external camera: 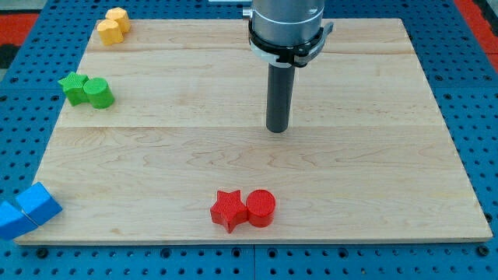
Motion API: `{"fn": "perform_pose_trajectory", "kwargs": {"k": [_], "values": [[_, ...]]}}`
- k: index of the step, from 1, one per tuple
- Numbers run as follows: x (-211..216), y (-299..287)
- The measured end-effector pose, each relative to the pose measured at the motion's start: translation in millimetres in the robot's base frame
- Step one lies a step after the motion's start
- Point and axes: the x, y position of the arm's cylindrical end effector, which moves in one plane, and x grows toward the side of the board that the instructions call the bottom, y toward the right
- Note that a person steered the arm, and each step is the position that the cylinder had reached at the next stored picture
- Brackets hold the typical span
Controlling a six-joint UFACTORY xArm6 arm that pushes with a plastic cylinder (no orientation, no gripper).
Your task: Move your arm to the center left
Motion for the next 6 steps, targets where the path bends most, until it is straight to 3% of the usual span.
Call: {"fn": "perform_pose_trajectory", "kwargs": {"k": [2,6], "values": [[0.7,13.0],[-27.6,-67.4]]}}
